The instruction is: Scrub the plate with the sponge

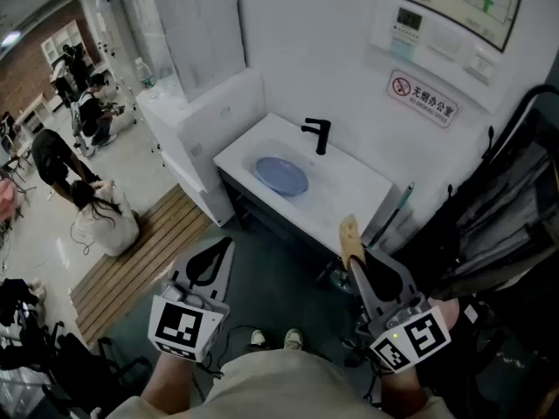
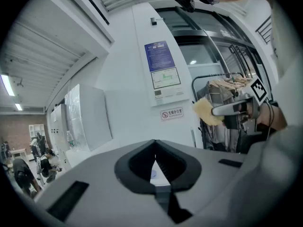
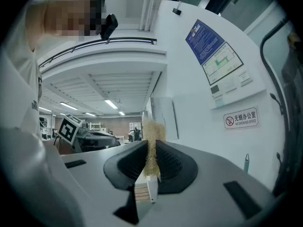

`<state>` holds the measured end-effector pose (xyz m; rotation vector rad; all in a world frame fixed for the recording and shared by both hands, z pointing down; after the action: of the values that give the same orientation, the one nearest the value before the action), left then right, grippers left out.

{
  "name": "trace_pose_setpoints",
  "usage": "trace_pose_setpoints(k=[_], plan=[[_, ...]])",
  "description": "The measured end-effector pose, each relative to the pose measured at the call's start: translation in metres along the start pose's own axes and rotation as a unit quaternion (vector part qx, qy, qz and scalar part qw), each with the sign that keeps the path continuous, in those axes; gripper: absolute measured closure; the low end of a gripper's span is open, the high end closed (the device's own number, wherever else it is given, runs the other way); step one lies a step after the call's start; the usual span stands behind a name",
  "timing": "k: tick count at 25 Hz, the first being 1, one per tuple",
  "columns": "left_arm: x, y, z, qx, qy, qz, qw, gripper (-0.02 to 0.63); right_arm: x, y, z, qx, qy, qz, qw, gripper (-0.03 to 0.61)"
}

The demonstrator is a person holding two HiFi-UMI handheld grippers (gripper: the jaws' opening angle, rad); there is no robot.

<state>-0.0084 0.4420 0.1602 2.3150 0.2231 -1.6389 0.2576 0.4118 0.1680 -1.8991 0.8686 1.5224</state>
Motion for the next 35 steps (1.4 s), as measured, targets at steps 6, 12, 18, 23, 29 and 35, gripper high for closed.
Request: trace_pose_setpoints(k=[6,12,18,23,29,35], plan=[[-0.004,0.003,-0.01,0.005,0.016,0.006,0.9998,0.607,-0.002,-0.007,-0.011,0.004,0.007,-0.005,1.0,0.518],[0.0,0.007,-0.019,0.018,0.014,0.006,0.9997,0.607,-0.002,-0.011,-0.02,0.012,0.005,-0.008,1.0,0.518],[0.002,0.011,-0.023,0.022,0.03,0.008,0.9993,0.607,-0.004,-0.008,-0.021,0.025,0.003,-0.003,1.0,0.518],[0.005,0.019,-0.022,0.024,0.026,0.003,0.9994,0.607,-0.003,-0.003,-0.027,0.03,-0.001,-0.001,1.0,0.518],[0.001,0.031,-0.012,0.026,0.04,0.002,0.9989,0.607,-0.006,0.015,-0.04,0.026,-0.003,-0.003,1.0,0.518],[-0.007,0.05,0.008,0.027,0.045,0.001,0.9986,0.607,-0.011,0.046,-0.051,0.028,-0.007,-0.001,1.0,0.517]])
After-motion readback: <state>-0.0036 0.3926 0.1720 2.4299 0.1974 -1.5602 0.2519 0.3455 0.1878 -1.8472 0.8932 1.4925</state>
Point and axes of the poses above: the fingertips, and each gripper's own axes: y forward along the fingers, z to its left, x out of its top, the point moved 7 cm from there along -y, backward along the fingers, and after that the axes turned 7 degrees about y, right-handed, at the moved point
